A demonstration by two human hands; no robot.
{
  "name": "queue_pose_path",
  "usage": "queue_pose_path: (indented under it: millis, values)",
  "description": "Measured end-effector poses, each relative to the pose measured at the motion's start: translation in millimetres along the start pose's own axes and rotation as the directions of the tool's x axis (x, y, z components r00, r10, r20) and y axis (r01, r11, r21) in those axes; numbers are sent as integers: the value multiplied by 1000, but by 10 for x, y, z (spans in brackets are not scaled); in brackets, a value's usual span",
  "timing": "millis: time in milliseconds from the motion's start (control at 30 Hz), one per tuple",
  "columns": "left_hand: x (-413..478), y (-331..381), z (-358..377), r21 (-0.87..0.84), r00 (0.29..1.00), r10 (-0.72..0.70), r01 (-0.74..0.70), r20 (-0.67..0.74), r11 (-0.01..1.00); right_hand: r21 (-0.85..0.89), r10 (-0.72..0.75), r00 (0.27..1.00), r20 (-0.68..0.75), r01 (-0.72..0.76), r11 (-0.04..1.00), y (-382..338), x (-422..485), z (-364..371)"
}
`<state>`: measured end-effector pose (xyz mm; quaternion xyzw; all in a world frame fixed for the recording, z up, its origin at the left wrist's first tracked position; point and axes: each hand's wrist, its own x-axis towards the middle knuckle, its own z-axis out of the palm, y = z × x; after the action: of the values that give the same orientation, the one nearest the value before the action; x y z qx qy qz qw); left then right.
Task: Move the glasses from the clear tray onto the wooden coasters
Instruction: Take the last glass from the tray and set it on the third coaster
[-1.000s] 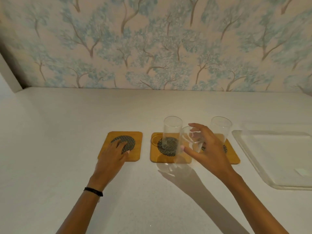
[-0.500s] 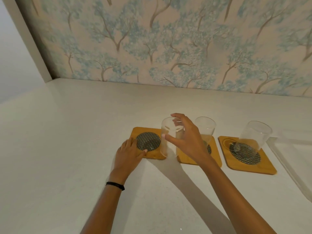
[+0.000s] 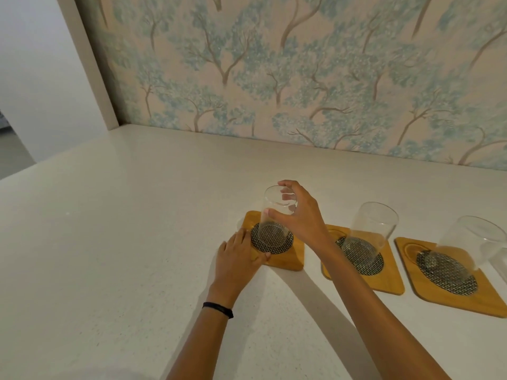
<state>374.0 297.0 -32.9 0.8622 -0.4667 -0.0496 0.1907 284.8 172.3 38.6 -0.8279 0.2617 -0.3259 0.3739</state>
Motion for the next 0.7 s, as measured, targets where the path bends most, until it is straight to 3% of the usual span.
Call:
queue_pose_path:
  millis: [433, 600, 700]
  values:
    - [-8, 20, 1, 5, 1000, -5, 5, 1, 1000, -35, 0, 997, 71, 2, 999, 50, 49, 86]
    - [-6, 14, -26, -10, 1000, -4, 4, 15, 1000, -76, 21, 980, 197, -6, 997, -15, 30, 0]
    - [-21, 31, -50, -80, 999, -11, 8, -47, 997, -99, -24, 963, 269, 52, 994, -50, 3, -132]
